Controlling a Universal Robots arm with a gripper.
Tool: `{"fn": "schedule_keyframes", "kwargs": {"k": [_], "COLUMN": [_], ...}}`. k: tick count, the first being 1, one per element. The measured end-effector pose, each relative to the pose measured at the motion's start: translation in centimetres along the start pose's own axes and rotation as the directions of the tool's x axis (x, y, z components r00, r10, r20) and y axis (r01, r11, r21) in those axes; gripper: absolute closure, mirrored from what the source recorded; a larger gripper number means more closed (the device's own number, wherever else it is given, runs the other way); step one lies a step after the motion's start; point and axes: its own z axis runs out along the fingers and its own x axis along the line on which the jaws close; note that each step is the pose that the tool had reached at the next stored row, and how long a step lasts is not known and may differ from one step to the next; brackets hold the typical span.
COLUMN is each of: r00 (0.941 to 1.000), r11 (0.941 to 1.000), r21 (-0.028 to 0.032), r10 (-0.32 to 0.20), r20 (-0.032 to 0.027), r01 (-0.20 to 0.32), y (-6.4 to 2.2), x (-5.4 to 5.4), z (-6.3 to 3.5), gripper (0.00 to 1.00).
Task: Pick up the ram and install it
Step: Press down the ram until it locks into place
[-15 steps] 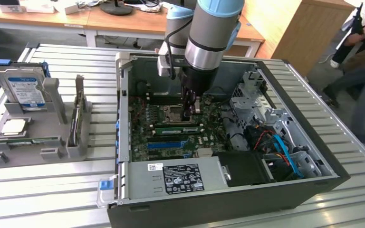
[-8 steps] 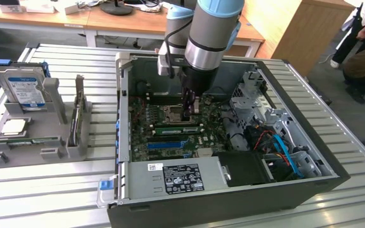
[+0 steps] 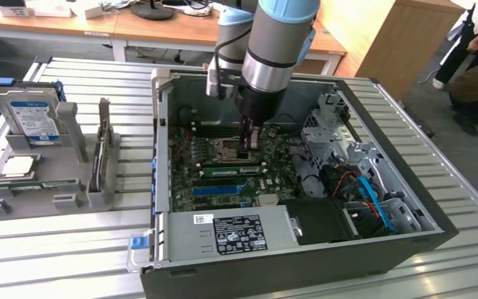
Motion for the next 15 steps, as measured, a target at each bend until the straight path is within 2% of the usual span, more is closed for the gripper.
{"fn": "schedule_keyframes", "kwargs": {"k": [4,8,12,15], "r00": [0.9983,0.9927,0.983,0.9725], "r11": [0.9983,0.9927,0.9831,0.9725], "r21": [0.0001,0.0002,0.0001,0.0001], "r10": [0.058,0.12,0.183,0.233], "r20": [0.0011,0.0023,0.0035,0.0045], "r01": [-0.058,-0.12,-0.183,-0.233], "y": [0.0,0.0,0.0,0.0], "x": [0.0,0.0,0.0,0.0], "z": [0.01,0.02,0.03,0.03], "gripper": [0.89,0.89,0.89,0.89]}}
